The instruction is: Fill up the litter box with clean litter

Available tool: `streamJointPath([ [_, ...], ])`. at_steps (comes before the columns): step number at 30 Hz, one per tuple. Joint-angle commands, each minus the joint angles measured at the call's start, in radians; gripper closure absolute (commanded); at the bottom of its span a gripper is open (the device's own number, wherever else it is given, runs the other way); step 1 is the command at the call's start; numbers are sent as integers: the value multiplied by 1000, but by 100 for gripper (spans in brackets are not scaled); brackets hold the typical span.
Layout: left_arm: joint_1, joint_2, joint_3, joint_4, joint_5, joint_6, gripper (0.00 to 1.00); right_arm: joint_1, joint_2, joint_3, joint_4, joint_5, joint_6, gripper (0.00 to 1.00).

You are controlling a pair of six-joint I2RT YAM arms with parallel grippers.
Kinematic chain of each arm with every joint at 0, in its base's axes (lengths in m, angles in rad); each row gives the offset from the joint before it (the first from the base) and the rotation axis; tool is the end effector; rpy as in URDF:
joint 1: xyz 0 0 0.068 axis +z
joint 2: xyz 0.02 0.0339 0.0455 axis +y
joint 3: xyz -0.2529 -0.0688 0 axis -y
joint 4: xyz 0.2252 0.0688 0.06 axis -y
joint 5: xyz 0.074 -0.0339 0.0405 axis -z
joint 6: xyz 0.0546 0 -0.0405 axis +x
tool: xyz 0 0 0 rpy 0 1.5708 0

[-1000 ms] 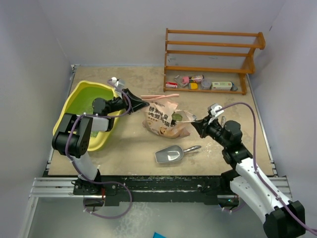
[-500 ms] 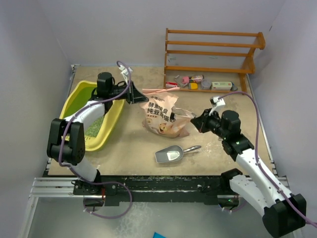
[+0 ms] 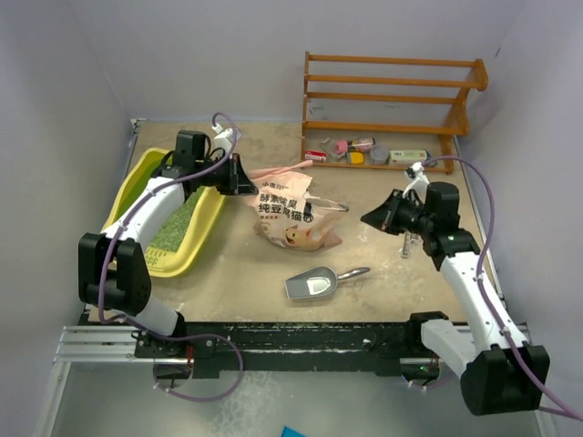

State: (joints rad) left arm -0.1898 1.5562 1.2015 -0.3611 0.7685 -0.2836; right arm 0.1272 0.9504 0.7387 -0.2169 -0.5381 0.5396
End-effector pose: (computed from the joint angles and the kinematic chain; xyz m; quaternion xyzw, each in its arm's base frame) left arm 0.3206 -0.1002 0.2701 0.1157 0.8500 -0.4217 0.2937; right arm 0.2104 0.0551 0.2804 0.0254 0.8233 0.3819 0.4192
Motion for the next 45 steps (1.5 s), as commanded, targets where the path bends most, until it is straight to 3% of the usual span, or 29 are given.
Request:
streamJointPath([
  [1, 29, -7, 101, -126, -167, 68, 100, -123, 40, -24, 50, -267, 41, 100],
  [4, 11, 7, 155, -185, -169, 95, 100, -127, 79, -19, 55, -304, -9, 100],
  [7, -13, 9, 184, -212, -178, 107, 100, -105, 114, 94, -141, -211, -201, 100],
  [9, -17, 13, 187, -214, -179, 106, 100, -101, 104, 121, -122, -181, -247, 80],
  [11, -17, 19, 182, -210, -178, 104, 100, -99, 76, 85, 32, -265, -209, 63],
  [14, -17, 25, 177, -211, -178, 107, 100, -85, 37, -26, 339, -295, -104, 46],
  [17, -17, 21, 165, -195, -181, 99, 100, -45, 76, -13, 378, -305, -177, 40],
  [22, -17, 22, 158, -194, -183, 93, 100, 69, 175, 42, 379, -347, -314, 37],
  [28, -17, 15, 141, -175, -163, 77, 100, 88, 200, 37, 457, -358, -399, 37],
  [36, -17, -2, 127, -175, -158, 77, 100, 89, 265, 55, 491, -333, -421, 38],
  [45, -16, -17, 104, -149, -155, 67, 100, 98, 353, -10, 787, -473, -330, 40],
])
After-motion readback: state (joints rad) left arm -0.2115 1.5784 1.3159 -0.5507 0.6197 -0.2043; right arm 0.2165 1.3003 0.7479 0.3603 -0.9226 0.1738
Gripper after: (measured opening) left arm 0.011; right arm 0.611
